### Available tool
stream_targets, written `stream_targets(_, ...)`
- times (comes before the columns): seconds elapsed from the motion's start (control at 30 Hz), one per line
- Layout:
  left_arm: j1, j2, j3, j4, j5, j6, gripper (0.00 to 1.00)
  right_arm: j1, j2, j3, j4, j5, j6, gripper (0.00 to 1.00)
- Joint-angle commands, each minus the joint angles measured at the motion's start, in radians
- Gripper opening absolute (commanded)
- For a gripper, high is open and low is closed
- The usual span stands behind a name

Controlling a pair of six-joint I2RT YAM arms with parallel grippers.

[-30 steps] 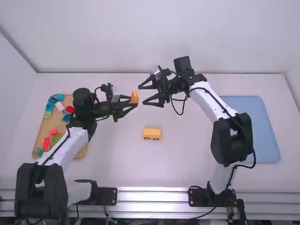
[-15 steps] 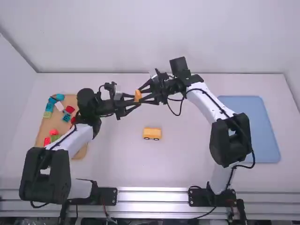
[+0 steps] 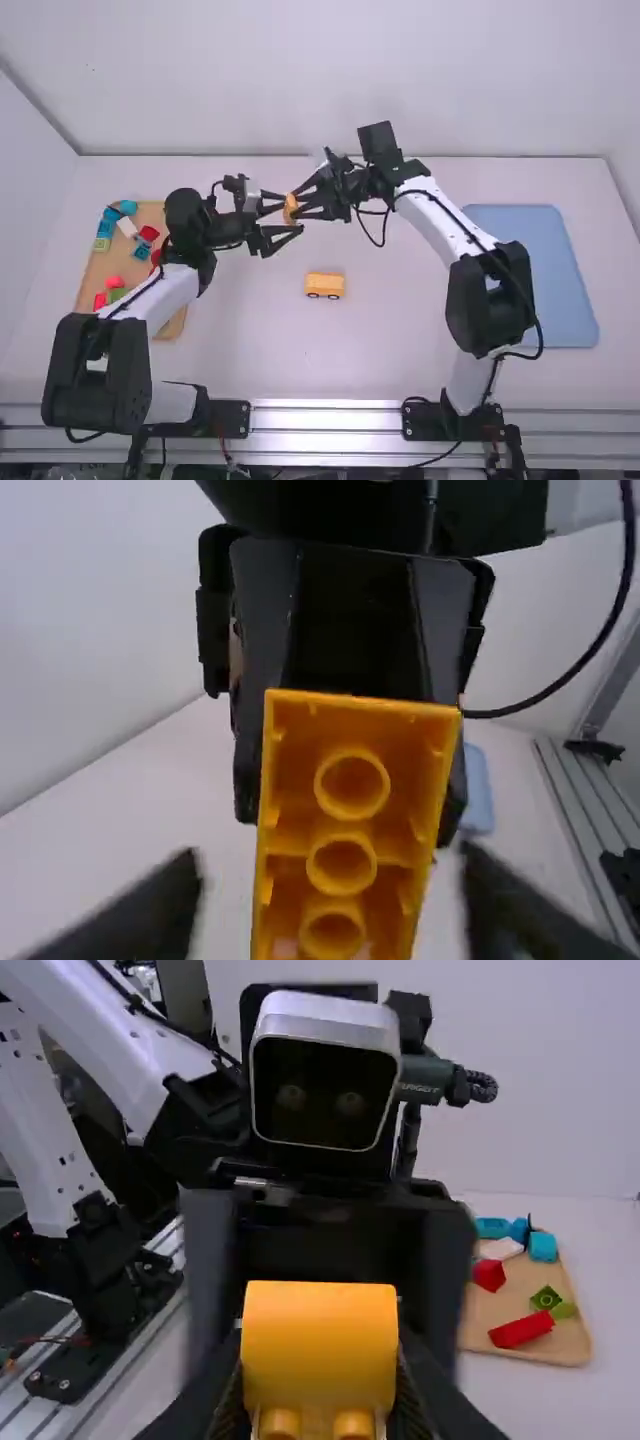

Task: Assemble lego blocks to make yellow taxi

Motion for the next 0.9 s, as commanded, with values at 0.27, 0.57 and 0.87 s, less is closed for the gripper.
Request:
stream_targets(0.27,-0.001,0.008,-0.056,-0.005,-0.030,0.057,0.99,-0.019,-0.016,0.030,0.266,0.676,0.459,0.04)
stream_targets(0.57,-0.001,0.007,-0.171,-0.026,-0.643,-0.108,0.99,-0.012,-0.106,0.030,-0.003,1.165,0.483,0.00)
stream_targets(0.87,0.008,-0.008,-0.226,-0.035,-0.983,-0.213,0.99,0.049,-0.110,0.027,-0.255,1.442,0.515,0.00)
